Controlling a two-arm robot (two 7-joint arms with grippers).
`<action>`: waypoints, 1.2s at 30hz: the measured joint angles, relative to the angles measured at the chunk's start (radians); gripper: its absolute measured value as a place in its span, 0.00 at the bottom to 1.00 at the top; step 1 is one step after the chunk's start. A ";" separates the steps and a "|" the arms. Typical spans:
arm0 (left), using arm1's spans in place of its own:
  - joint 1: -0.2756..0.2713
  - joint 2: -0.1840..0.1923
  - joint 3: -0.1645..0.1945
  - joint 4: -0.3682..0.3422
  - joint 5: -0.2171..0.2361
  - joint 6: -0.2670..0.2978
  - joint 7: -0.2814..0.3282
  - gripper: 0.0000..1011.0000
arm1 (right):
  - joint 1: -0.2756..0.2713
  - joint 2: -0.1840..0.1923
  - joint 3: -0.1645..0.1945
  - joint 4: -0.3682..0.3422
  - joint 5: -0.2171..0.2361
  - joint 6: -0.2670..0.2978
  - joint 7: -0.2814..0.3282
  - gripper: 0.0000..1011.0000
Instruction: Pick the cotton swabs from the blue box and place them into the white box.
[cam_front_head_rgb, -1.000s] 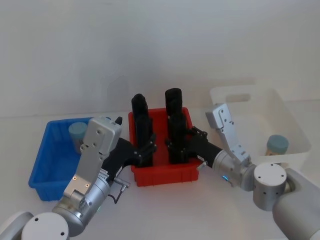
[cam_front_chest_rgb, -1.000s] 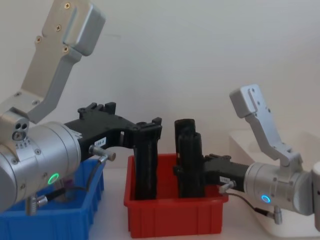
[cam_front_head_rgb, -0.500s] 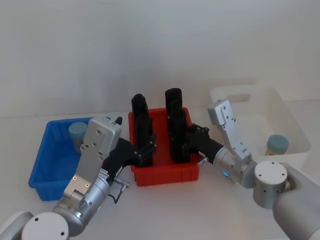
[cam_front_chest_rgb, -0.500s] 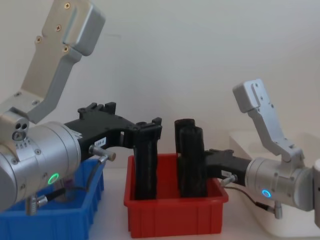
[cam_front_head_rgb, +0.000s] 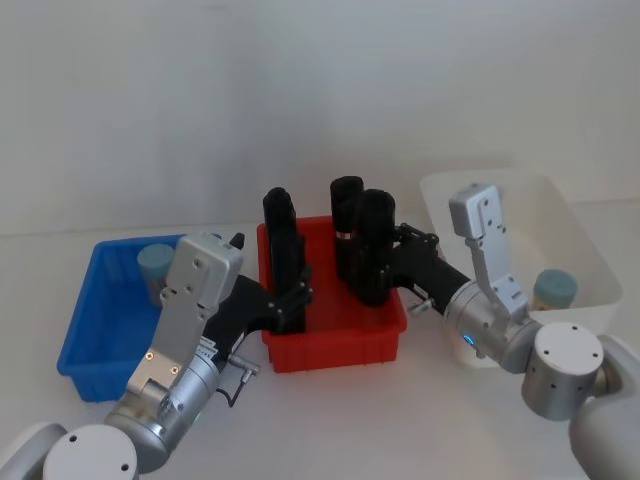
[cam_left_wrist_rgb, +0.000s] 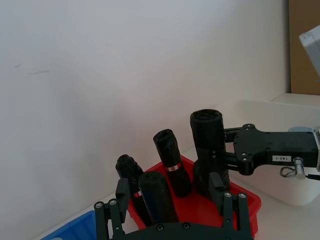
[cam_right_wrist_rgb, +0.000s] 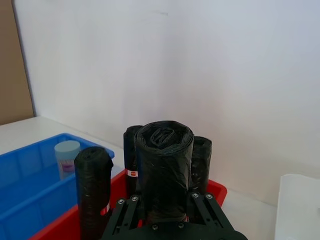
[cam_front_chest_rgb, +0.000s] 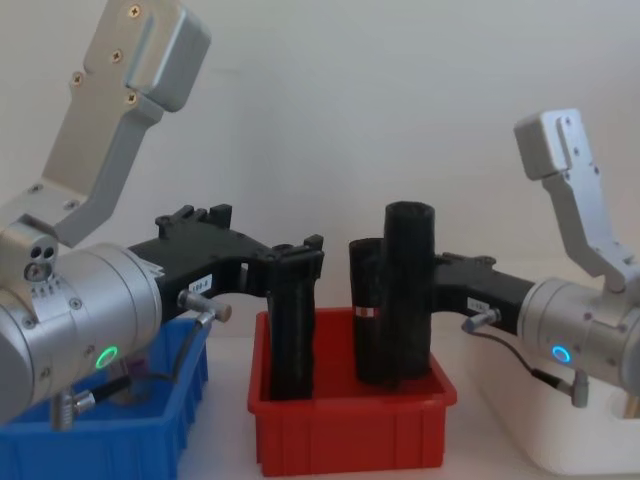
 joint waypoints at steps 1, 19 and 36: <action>0.000 0.000 0.000 0.000 0.000 0.000 0.000 0.99 | -0.018 0.008 0.003 -0.039 0.006 0.005 -0.006 0.40; 0.000 0.000 0.000 0.000 0.000 0.000 0.000 0.99 | -0.178 0.091 0.050 -0.400 0.039 0.055 -0.123 0.39; 0.000 0.000 0.000 0.000 0.000 0.000 0.000 0.99 | -0.279 0.161 0.101 -0.596 0.029 0.189 -0.266 0.39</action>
